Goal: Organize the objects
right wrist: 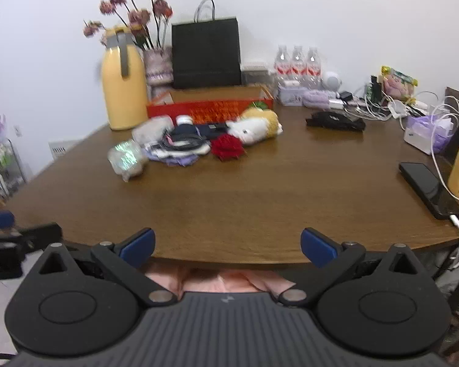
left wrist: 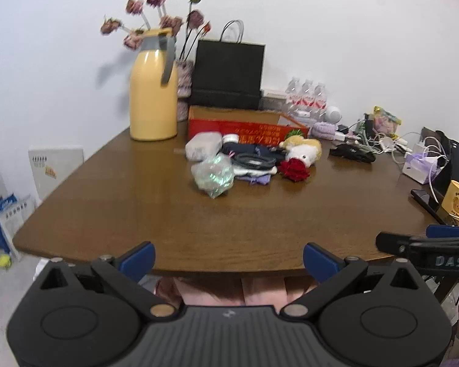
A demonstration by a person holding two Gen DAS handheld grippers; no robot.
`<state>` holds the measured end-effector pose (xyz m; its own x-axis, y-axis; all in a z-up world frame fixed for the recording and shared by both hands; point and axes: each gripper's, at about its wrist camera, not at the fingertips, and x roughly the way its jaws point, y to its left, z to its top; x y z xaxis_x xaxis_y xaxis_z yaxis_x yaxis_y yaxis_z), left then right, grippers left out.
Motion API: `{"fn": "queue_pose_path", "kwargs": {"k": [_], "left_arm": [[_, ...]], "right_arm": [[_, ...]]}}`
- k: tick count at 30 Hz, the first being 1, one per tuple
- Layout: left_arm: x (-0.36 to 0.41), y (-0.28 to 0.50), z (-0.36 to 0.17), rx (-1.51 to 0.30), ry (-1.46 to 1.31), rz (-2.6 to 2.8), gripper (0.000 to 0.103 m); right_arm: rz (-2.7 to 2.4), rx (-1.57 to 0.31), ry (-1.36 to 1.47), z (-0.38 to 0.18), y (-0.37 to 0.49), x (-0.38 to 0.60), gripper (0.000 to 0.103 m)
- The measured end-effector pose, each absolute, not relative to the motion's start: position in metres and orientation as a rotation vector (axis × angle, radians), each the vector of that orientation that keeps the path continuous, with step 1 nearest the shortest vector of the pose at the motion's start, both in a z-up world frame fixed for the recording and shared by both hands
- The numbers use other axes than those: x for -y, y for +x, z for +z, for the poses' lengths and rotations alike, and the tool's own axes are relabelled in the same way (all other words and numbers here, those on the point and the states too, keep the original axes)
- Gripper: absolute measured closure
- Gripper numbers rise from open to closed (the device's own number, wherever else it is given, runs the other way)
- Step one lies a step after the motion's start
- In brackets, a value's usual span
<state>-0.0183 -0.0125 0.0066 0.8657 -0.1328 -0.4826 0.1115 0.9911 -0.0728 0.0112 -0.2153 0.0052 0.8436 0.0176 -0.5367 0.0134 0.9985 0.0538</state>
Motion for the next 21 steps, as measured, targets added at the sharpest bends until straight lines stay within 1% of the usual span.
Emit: {"fn": "queue_pose_path", "kwargs": {"k": [5,10,18,21], "left_arm": [[0.015,-0.019,0.009,-0.499,-0.013,-0.128,0.000],[0.017,-0.015,0.007,-0.522,0.006,-0.135,0.000],[0.016,-0.013,0.007,-0.522,0.002,-0.139,0.000],[0.014,-0.013,0.006,-0.521,-0.001,-0.125,0.000]], "right_arm": [[0.032,-0.610,0.140,0.002,0.013,0.225,0.000],[0.085,-0.649,0.148,-0.007,0.014,0.221,0.000],[0.130,-0.518,0.118,0.001,-0.008,0.210,0.000],[0.130,-0.528,0.099,0.002,-0.008,0.210,0.000]]}}
